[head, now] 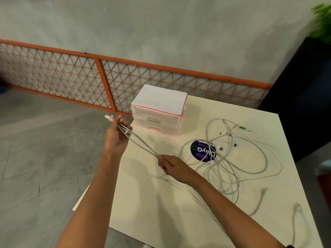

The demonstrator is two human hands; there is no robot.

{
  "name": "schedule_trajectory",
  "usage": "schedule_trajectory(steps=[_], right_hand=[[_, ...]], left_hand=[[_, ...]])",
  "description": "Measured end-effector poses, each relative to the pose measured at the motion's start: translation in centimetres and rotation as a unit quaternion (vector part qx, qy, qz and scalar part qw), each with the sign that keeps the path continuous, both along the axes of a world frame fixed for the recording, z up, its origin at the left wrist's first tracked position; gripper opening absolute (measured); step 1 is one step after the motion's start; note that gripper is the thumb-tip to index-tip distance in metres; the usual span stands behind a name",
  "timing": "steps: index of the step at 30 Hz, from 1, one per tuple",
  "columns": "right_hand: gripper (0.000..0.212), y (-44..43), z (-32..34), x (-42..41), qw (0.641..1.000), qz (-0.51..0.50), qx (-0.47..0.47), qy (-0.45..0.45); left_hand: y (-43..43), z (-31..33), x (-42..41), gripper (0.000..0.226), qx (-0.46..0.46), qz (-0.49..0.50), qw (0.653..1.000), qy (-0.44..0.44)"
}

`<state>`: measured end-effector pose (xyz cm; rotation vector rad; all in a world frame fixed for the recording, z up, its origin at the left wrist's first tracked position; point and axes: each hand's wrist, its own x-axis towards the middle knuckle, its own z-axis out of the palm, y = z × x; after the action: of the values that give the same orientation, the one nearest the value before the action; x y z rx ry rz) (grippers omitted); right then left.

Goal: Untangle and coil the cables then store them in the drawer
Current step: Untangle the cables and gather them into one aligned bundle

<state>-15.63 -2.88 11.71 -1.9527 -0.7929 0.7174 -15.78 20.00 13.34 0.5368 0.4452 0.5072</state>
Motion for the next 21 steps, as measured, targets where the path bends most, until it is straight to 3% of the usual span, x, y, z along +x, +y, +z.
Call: schedule_trajectory(steps=[10, 15, 18, 21], right_hand=[[0.043, 2.0, 1.7, 0.8, 0.999, -0.036, -0.028, -0.019], [0.046, 0.6, 0.8, -0.3, 0.996, 0.02, -0.049, 0.075], [0.047, -0.9, -0.1, -0.4, 0.993, 0.043, -0.066, 0.086], [0.047, -2.1, -0.7, -0.4, 0.989, 0.072, -0.09, 0.096]], left_hand=[[-5.4, -0.3, 0.6, 0.035, -0.085, -0.064, 0.994, 0.002], [-2.8, 1.1, 1.2, 0.038, 0.01, -0.02, 0.999, 0.047], [-1.2, 1.9, 1.4, 0.038, 0.067, 0.001, 0.995, 0.08], [-0.4, 1.9, 1.4, 0.039, 0.068, 0.011, 0.993, 0.096]])
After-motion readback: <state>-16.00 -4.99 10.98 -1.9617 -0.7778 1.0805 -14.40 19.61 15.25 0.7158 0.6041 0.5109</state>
